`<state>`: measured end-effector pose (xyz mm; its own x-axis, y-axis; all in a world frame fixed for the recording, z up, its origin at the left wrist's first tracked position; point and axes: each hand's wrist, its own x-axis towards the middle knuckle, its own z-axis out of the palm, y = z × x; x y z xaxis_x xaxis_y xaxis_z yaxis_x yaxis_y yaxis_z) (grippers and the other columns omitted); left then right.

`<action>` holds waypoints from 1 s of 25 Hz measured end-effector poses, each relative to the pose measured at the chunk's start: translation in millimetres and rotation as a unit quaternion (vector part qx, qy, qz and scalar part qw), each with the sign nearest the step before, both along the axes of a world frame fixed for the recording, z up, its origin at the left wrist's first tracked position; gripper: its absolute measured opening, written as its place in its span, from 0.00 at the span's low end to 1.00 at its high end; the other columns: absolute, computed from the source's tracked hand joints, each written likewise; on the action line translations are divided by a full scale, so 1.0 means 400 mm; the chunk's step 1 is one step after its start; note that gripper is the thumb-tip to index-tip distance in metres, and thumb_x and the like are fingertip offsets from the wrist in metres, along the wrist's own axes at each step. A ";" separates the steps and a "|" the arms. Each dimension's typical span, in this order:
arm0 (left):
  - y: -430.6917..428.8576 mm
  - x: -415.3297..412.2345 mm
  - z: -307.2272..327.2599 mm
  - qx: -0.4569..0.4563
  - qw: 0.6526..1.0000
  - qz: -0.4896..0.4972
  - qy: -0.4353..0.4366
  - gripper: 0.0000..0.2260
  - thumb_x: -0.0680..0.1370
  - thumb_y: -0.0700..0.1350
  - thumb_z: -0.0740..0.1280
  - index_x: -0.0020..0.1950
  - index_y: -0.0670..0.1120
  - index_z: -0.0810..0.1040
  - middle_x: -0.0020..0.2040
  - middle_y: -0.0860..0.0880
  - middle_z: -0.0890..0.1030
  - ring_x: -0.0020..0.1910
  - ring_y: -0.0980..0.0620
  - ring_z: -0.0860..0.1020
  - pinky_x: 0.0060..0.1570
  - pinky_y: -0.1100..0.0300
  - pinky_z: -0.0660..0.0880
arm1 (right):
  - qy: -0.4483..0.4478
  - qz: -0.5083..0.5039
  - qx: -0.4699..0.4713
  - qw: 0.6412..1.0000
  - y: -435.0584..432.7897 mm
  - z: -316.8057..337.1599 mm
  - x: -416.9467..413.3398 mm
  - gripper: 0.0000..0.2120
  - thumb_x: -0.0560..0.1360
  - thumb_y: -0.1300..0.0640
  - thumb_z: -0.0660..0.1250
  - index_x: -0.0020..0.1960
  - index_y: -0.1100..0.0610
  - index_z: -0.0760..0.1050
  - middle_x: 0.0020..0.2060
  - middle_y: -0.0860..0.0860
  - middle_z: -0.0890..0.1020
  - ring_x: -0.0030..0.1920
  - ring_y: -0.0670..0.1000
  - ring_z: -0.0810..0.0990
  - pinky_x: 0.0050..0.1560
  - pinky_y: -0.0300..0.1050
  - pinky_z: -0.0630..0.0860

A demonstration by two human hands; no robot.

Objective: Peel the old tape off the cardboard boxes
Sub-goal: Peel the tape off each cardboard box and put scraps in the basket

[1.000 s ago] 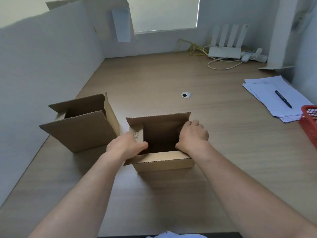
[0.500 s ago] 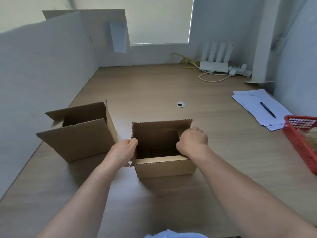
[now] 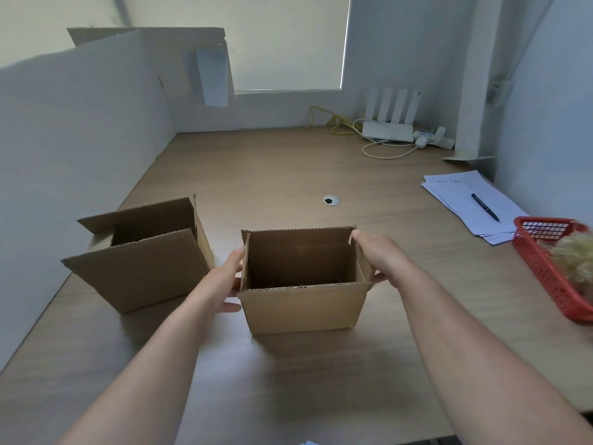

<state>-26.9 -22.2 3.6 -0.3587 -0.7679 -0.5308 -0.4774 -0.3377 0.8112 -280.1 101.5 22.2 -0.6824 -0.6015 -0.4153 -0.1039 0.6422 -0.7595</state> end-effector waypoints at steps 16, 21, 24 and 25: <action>-0.026 0.011 0.066 0.071 0.941 0.120 0.309 0.34 0.74 0.72 0.52 0.61 0.45 0.74 0.62 0.42 0.78 0.62 0.45 0.76 0.60 0.39 0.71 | -0.214 -0.054 -0.252 0.942 0.012 0.095 -0.021 0.32 0.74 0.29 0.53 0.40 0.57 0.76 0.39 0.53 0.82 0.46 0.53 0.80 0.43 0.53 0.76; -0.001 -0.006 0.105 0.035 0.959 0.070 0.273 0.34 0.75 0.71 0.51 0.57 0.44 0.77 0.58 0.40 0.81 0.59 0.40 0.79 0.60 0.45 0.73 | -0.146 -0.014 -0.171 0.974 0.006 0.070 0.002 0.35 0.72 0.27 0.52 0.54 0.55 0.79 0.43 0.49 0.83 0.48 0.51 0.80 0.53 0.54 0.74; -0.004 0.004 0.103 0.003 0.959 0.093 0.267 0.31 0.75 0.71 0.52 0.55 0.46 0.75 0.53 0.43 0.80 0.52 0.45 0.79 0.54 0.48 0.75 | -0.174 -0.016 -0.219 0.960 0.008 0.073 0.004 0.34 0.72 0.26 0.51 0.48 0.53 0.80 0.45 0.50 0.84 0.51 0.53 0.80 0.56 0.57 0.72; -0.007 0.010 0.101 0.002 0.957 0.099 0.274 0.32 0.75 0.71 0.50 0.55 0.45 0.75 0.51 0.44 0.79 0.49 0.47 0.79 0.52 0.48 0.74 | -0.183 -0.021 -0.239 0.953 0.009 0.077 0.001 0.33 0.72 0.27 0.50 0.45 0.53 0.79 0.45 0.50 0.84 0.51 0.53 0.80 0.55 0.56 0.73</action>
